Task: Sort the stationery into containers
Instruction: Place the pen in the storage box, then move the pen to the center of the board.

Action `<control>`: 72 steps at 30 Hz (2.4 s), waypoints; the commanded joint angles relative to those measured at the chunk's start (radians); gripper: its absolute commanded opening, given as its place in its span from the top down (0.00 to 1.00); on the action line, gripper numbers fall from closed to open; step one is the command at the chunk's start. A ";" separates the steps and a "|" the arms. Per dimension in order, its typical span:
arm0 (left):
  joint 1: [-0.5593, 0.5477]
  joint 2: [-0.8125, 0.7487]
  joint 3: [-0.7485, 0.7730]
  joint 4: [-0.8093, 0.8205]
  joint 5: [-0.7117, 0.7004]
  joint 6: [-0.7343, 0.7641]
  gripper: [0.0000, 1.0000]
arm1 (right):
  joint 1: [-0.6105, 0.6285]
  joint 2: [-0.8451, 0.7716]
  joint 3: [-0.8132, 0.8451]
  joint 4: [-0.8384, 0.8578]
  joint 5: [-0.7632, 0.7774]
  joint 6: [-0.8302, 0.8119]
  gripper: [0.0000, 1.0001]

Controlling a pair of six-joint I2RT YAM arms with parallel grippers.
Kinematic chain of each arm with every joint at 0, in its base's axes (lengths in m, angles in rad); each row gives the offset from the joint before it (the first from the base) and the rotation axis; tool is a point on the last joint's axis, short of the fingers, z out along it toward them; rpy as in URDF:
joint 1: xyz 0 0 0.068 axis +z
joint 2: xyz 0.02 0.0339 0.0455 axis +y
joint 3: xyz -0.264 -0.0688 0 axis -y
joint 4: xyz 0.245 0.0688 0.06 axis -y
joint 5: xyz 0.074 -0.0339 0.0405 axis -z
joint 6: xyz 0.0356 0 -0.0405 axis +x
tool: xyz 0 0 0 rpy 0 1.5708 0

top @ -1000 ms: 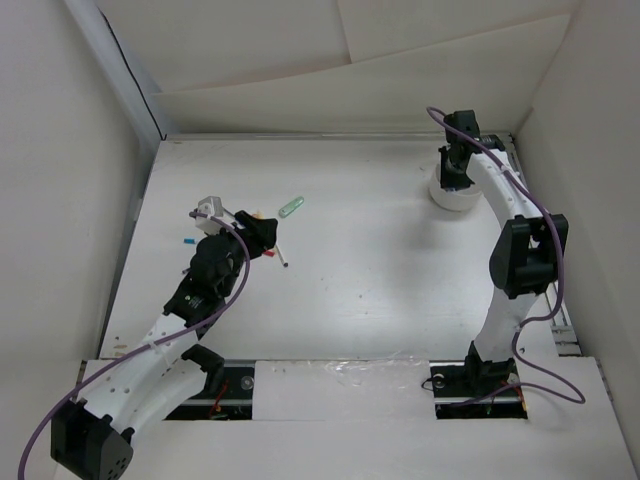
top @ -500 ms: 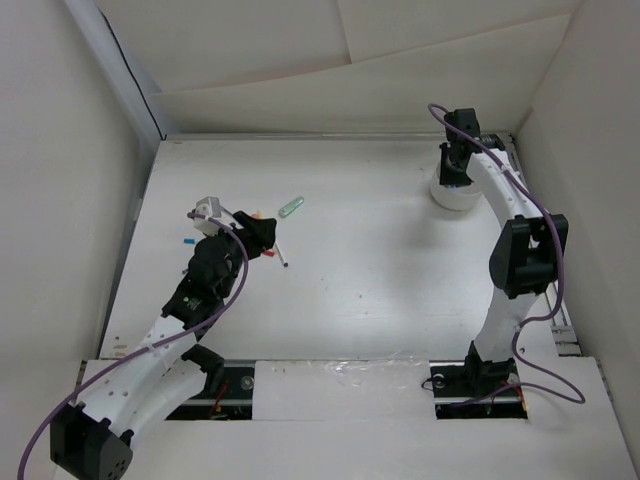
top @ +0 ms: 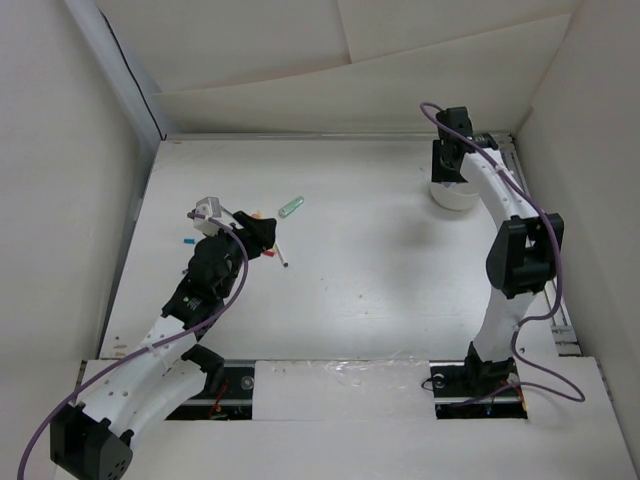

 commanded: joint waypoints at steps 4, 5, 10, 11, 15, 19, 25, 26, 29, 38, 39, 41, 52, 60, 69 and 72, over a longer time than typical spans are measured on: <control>0.004 -0.016 0.024 0.026 -0.011 -0.001 0.42 | 0.090 -0.078 0.011 0.093 0.020 -0.025 0.50; 0.004 -0.016 0.024 0.026 -0.011 -0.001 0.42 | 0.110 -0.089 0.001 0.103 0.020 -0.025 0.50; 0.004 -0.016 0.024 0.026 -0.011 -0.001 0.42 | 0.252 -0.138 -0.079 0.263 -0.119 -0.037 0.91; 0.004 -0.016 0.024 0.026 -0.011 -0.001 0.42 | 0.271 -0.138 -0.114 0.303 -0.153 -0.037 0.99; 0.004 -0.016 0.024 0.017 -0.020 -0.001 0.42 | 0.355 -0.053 -0.139 0.468 -0.265 0.039 0.98; 0.004 -0.050 0.014 0.017 -0.042 -0.001 0.42 | 0.449 0.085 -0.038 0.492 -0.245 0.076 0.80; 0.004 -0.093 0.014 -0.001 -0.074 -0.011 0.43 | 0.542 0.263 0.095 0.529 -0.235 0.167 0.34; 0.004 -0.093 0.005 -0.001 -0.074 -0.011 0.43 | 0.556 0.282 0.109 0.539 -0.235 0.176 0.31; 0.004 -0.129 -0.005 -0.001 -0.074 -0.011 0.43 | 0.579 0.351 0.154 0.548 -0.244 0.210 0.26; 0.004 -0.129 -0.006 -0.001 -0.065 -0.020 0.43 | 0.608 0.507 0.313 0.510 -0.239 0.245 0.25; 0.004 -0.129 -0.006 -0.001 -0.065 -0.020 0.43 | 0.608 0.526 0.333 0.510 -0.227 0.245 0.22; 0.004 -0.129 -0.006 -0.001 -0.055 -0.020 0.43 | 0.618 0.549 0.368 0.466 -0.180 0.256 0.20; 0.004 -0.129 -0.006 0.008 -0.037 -0.020 0.43 | 0.636 0.652 0.496 0.412 -0.078 0.265 0.24; 0.004 -0.129 -0.006 0.008 -0.037 -0.020 0.43 | 0.647 0.652 0.496 0.381 -0.037 0.265 0.50; 0.004 -0.129 -0.006 0.008 -0.028 -0.020 0.43 | 0.647 0.627 0.479 0.354 0.009 0.247 0.21; 0.004 -0.139 -0.006 0.008 -0.028 -0.020 0.43 | 0.647 0.645 0.505 0.354 0.009 0.247 0.21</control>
